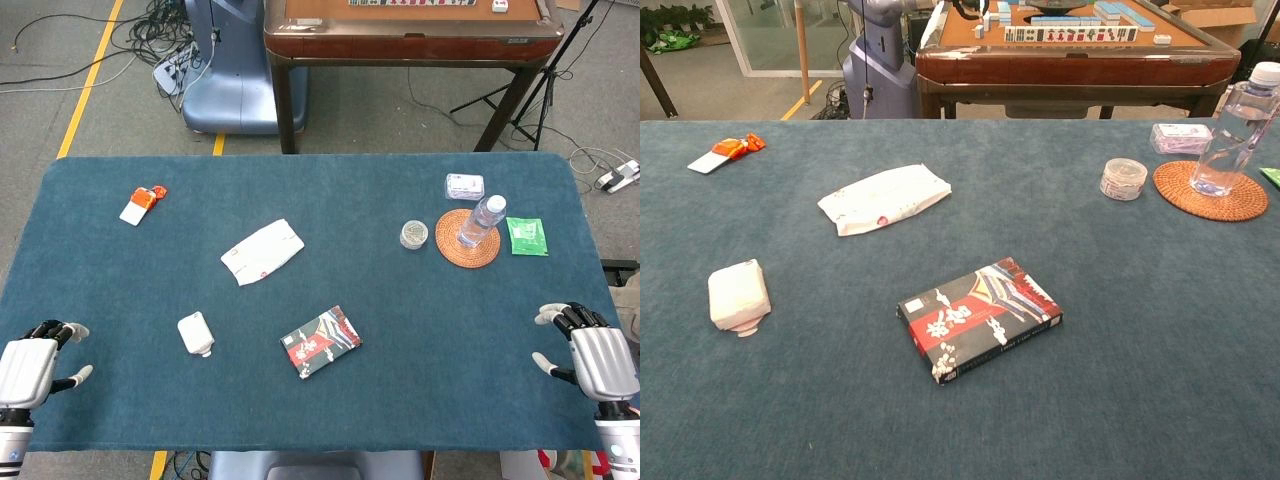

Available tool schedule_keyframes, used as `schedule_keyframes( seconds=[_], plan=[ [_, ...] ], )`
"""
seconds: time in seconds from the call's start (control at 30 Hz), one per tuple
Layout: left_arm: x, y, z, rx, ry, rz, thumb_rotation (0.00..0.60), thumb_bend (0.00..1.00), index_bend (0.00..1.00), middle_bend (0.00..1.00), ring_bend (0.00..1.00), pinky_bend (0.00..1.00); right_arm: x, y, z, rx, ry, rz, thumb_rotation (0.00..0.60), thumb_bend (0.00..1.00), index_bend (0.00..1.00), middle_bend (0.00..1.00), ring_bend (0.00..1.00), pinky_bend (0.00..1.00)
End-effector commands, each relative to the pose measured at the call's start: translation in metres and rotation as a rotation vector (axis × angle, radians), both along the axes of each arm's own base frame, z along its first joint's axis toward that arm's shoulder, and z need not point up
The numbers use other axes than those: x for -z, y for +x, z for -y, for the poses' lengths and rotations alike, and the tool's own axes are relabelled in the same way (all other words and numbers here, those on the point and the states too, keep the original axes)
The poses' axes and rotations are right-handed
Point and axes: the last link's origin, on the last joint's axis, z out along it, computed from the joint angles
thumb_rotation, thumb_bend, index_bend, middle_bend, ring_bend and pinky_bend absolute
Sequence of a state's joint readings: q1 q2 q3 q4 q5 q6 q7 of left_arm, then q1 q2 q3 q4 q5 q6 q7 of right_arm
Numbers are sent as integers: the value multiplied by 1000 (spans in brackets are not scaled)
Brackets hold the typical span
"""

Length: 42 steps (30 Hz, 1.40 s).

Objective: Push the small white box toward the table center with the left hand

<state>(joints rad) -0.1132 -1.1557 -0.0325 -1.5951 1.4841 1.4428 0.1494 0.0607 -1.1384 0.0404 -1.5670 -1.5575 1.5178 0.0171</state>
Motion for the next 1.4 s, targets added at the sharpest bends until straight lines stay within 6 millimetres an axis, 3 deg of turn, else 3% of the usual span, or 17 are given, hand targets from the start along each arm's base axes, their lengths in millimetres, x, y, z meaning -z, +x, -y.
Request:
schedule_keyframes(
  seconds=[0.03,0.47,0.6,0.73,0.87,0.93,1.07,1.17,1.4],
  plan=[
    [1,1,0,2,-5,3,600,76,417,454,310,413,-1,3,-2,-12,-1,2,600,70,439,355,256,381],
    [13,6,-4,46,-22,6,600,76,354,437,311,435,-12,3,-5,-21,-26,30,600,70,439,355,256,382],
    [26,12,-11,98,-52,-8,600,76,328,295,303,484,-17,5,-9,-34,-43,43,600,70,439,355,256,382],
    [37,19,-22,129,-99,8,600,36,148,96,264,550,-23,6,-10,-44,-65,61,600,70,439,355,256,382],
    [45,28,-35,179,-118,8,600,6,60,13,191,549,-26,6,-11,-44,-74,67,600,70,439,355,256,382],
    [48,31,-40,202,-122,9,600,0,45,0,143,507,-28,6,-12,-46,-77,70,600,70,439,355,256,382],
    [55,32,-48,209,-167,-11,600,0,8,0,31,299,-29,6,-12,-45,-77,73,600,70,439,355,256,382],
    [60,33,-52,209,-188,-14,600,0,0,0,0,203,-29,6,-13,-46,-78,76,600,69,439,355,256,381],
    [71,37,-61,201,-205,-11,600,0,0,0,0,114,-29,6,-13,-45,-75,76,600,70,439,355,256,382]
  ],
)
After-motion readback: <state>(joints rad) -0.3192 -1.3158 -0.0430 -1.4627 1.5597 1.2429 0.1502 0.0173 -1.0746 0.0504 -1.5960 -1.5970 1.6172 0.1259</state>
